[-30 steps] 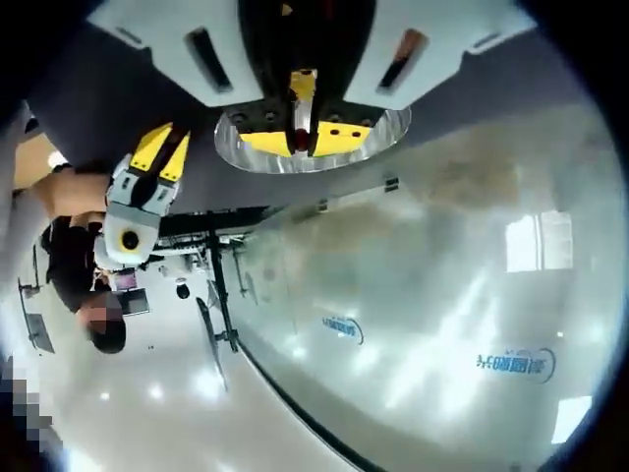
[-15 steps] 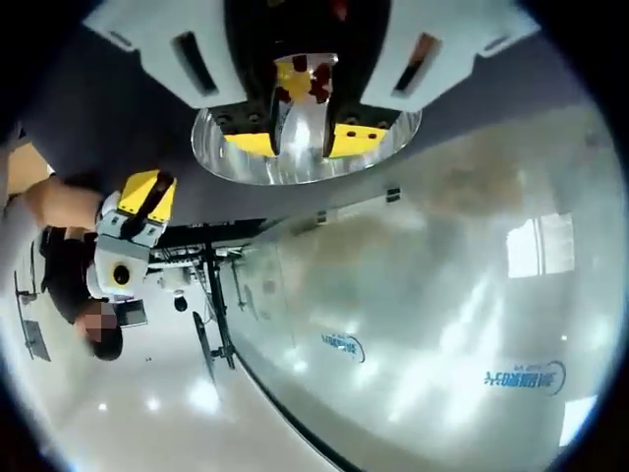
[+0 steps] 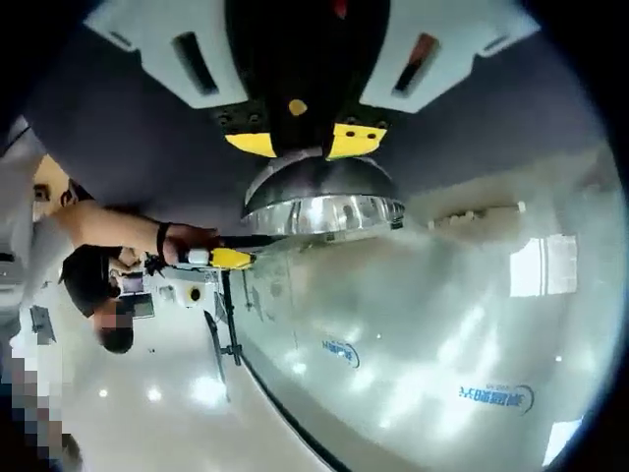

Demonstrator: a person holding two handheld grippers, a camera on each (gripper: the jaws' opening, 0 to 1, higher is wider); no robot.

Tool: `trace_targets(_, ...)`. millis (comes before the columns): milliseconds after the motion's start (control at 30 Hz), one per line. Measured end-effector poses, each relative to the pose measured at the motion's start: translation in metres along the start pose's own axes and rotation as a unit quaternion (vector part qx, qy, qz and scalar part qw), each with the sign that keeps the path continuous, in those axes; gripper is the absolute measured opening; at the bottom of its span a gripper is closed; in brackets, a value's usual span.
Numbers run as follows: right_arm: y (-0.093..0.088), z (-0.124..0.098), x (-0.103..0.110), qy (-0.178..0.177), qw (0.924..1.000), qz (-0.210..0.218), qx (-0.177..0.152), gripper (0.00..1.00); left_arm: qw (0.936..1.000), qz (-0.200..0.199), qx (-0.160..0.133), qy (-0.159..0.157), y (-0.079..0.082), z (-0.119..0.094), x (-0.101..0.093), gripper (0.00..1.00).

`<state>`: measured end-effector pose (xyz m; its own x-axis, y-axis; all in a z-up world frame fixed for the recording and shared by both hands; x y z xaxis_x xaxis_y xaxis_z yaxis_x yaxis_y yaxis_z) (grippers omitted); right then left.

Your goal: Pick candy and put bowl

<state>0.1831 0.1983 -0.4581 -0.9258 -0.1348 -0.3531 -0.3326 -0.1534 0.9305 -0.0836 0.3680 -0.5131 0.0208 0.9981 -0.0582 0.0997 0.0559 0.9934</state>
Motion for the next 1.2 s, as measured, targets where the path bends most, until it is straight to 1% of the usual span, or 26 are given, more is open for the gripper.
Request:
trace_targets(33,0.005,0.003,-0.001,-0.001,0.9999,0.007,-0.01,0.03,0.9998,-0.001,-0.017,-0.009,0.001,0.003,-0.002,0.12)
trace_targets(67,0.011,0.007,-0.003,0.0,0.9998,0.012,-0.017,0.03,0.9985,-0.043,-0.022,-0.027,-0.002,0.007,-0.005,0.12)
trace_targets(133,0.021,0.019,-0.005,0.001,0.9999,0.003,-0.017,0.04,0.9995,-0.004,0.015,-0.027,-0.01,0.011,-0.005,0.12)
trace_targets(167,0.024,0.025,-0.009,-0.007,0.9998,-0.015,-0.012,0.04,0.9991,0.01,0.03,-0.028,-0.015,0.014,-0.006,0.12)
trace_targets(200,0.025,0.029,-0.009,-0.01,0.9997,-0.02,-0.007,0.04,0.9987,0.004,0.039,-0.032,-0.019,0.017,-0.009,0.12)
trace_targets(267,0.028,0.042,-0.009,-0.006,0.9999,-0.016,0.0,0.04,0.9981,0.02,0.054,-0.022,-0.024,0.02,-0.009,0.12)
trace_targets(333,0.027,0.054,-0.006,0.004,0.9999,-0.011,0.003,0.04,0.9977,0.021,0.059,-0.028,-0.025,0.02,-0.012,0.13)
trace_targets(400,0.021,0.064,0.002,0.022,0.9994,-0.016,0.021,0.05,0.9978,0.02,0.056,-0.027,-0.025,0.02,-0.011,0.13)
trace_targets(433,0.016,0.069,0.003,0.014,0.9992,-0.024,0.028,0.06,0.998,0.018,0.055,-0.025,-0.024,0.02,-0.01,0.13)
trace_targets(467,0.014,0.072,0.005,0.008,0.9992,-0.029,0.025,0.1,0.9981,0.018,0.055,-0.022,-0.025,0.02,-0.01,0.13)
trace_targets(500,0.012,0.073,0.006,0.011,0.9993,-0.025,0.025,0.15,0.9981,0.018,0.055,-0.021,-0.025,0.02,-0.009,0.13)
trace_targets(567,0.009,0.073,0.01,0.025,0.9995,-0.006,0.021,0.15,0.998,0.019,0.058,-0.02,-0.026,0.022,-0.009,0.13)
trace_targets(633,0.007,0.072,0.01,0.025,0.9994,-0.006,0.025,0.15,0.9975,0.022,0.063,-0.022,-0.027,0.023,-0.011,0.13)
trace_targets(733,0.007,0.064,0.005,0.021,0.9994,-0.005,0.028,0.15,0.9971,0.025,0.068,-0.024,-0.029,0.024,-0.014,0.13)
trace_targets(800,0.012,0.055,0.002,0.016,0.9995,-0.002,0.026,0.14,0.9967,0.029,0.072,-0.026,-0.03,0.025,-0.014,0.14)
trace_targets(933,0.022,0.024,0.003,0.024,0.9997,0.001,0.005,0.14,0.9964,0.033,0.074,-0.024,-0.031,0.026,-0.013,0.15)
trace_targets(967,0.024,0.016,0.003,0.025,0.9997,0.002,-0.004,0.14,0.9963,0.033,0.075,-0.023,-0.032,0.027,-0.013,0.16)
trace_targets(1000,0.027,0.008,0.003,0.023,0.9995,-0.003,-0.022,0.14,0.996,0.037,0.078,-0.02,-0.032,0.028,-0.012,0.16)
trace_targets(1033,0.028,0.0,0.002,0.022,0.9993,0.003,-0.031,0.14,0.9958,0.041,0.08,-0.017,-0.033,0.029,-0.011,0.16)
trace_targets(1133,0.028,-0.018,0.002,0.022,0.9961,0.053,-0.067,0.14,0.9952,0.044,0.087,-0.01,-0.035,0.035,-0.009,0.17)
trace_targets(1167,0.026,-0.023,0.004,0.027,0.9942,0.071,-0.077,0.14,0.9955,0.04,0.086,-0.007,-0.034,0.037,-0.008,0.17)
trace_targets(1200,0.018,-0.027,0.006,0.033,0.9936,0.078,-0.075,0.14,0.9955,0.04,0.086,-0.005,-0.035,0.04,-0.007,0.17)
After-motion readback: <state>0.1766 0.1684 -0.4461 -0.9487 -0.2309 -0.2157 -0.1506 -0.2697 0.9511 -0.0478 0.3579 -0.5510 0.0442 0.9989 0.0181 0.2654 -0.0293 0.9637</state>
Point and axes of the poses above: the point that each gripper's makers call its tool centre point, and the gripper's own axes: z roughly forward along the fingers, x roughly to its left, y roughly out of its top, the point moved 7 cm from there along -z, roughly backward along the fingers, and after that the axes turned 12 degrees about -z, right-handed, at the moved point
